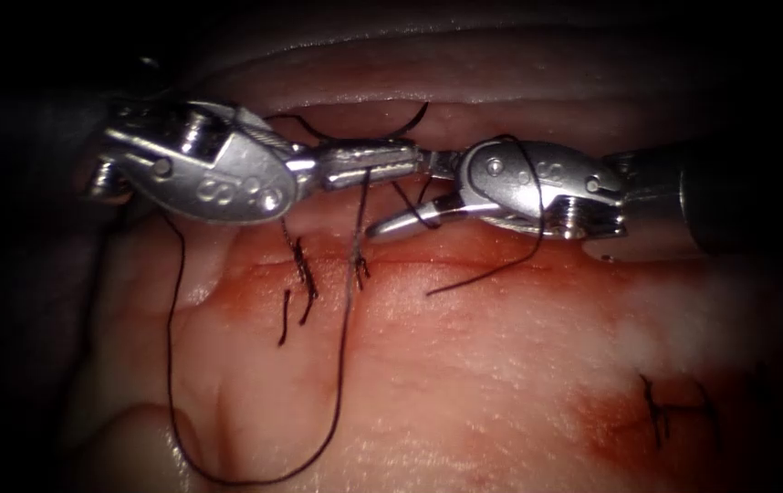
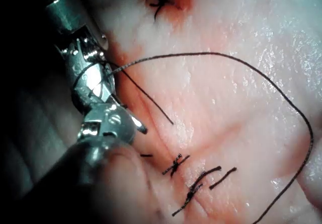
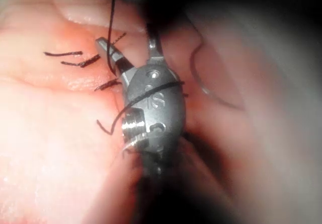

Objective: Wound Closure
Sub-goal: Wrap the suture counter-clockwise around the right end-effector, twice.

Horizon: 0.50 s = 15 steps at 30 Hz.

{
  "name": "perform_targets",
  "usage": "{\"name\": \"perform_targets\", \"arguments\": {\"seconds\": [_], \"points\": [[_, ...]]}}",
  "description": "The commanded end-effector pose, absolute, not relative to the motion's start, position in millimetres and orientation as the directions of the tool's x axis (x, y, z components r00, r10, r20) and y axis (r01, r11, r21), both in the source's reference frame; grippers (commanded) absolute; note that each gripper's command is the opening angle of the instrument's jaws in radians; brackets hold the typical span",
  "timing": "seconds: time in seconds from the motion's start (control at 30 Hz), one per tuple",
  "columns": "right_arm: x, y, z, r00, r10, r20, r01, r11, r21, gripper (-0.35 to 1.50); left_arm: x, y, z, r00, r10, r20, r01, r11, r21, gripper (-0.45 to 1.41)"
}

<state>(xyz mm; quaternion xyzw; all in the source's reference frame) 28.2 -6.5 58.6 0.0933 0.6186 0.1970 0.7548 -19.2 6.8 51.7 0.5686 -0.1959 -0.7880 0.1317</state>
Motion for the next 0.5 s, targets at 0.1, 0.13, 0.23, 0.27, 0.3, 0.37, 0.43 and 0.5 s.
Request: {"name": "perform_targets", "arguments": {"seconds": [0.1,0.13,0.23,0.27,0.3,0.37,0.43,0.5], "points": [[28.9,-7.4,59.2,0.188,0.405,-0.895,-0.162,0.911,0.379,0.61,-20.0,7.9,52.8,-0.313,-0.427,-0.848,-0.006,-0.892,0.451,-0.45],[29.0,-8.0,59.4,0.216,0.397,-0.892,-0.146,0.916,0.372,0.59,-20.1,8.8,53.3,-0.307,-0.425,-0.852,-0.007,-0.894,0.448,-0.45],[29.0,-9.1,59.9,0.233,0.383,-0.894,-0.132,0.923,0.361,0.48,-20.3,10.6,54.9,-0.294,-0.412,-0.862,0.006,-0.903,0.43,-0.45],[28.8,-9.2,60.1,0.236,0.38,-0.894,-0.13,0.924,0.359,0.46,-20.4,11.1,55.8,-0.29,-0.398,-0.87,0.011,-0.911,0.413,-0.45],[28.6,-9.1,60.3,0.236,0.38,-0.894,-0.128,0.924,0.36,0.46,-20.4,11.3,56.4,-0.288,-0.39,-0.875,0.013,-0.915,0.404,-0.45],[28.1,-8.8,60.7,0.245,0.382,-0.891,-0.141,0.924,0.357,0.48,-20.6,11.4,57.8,-0.285,-0.372,-0.884,0.019,-0.924,0.382,-0.45],[27.7,-9.1,60.8,0.249,0.381,-0.89,-0.145,0.924,0.354,0.46,-20.6,11.4,59.0,-0.283,-0.364,-0.888,0.018,-0.927,0.374,-0.45],[27.5,-9.6,60.7,0.249,0.377,-0.892,-0.14,0.926,0.352,0.31,-20.5,11.8,59.8,-0.279,-0.357,-0.892,0.018,-0.93,0.367,-0.45]]}}
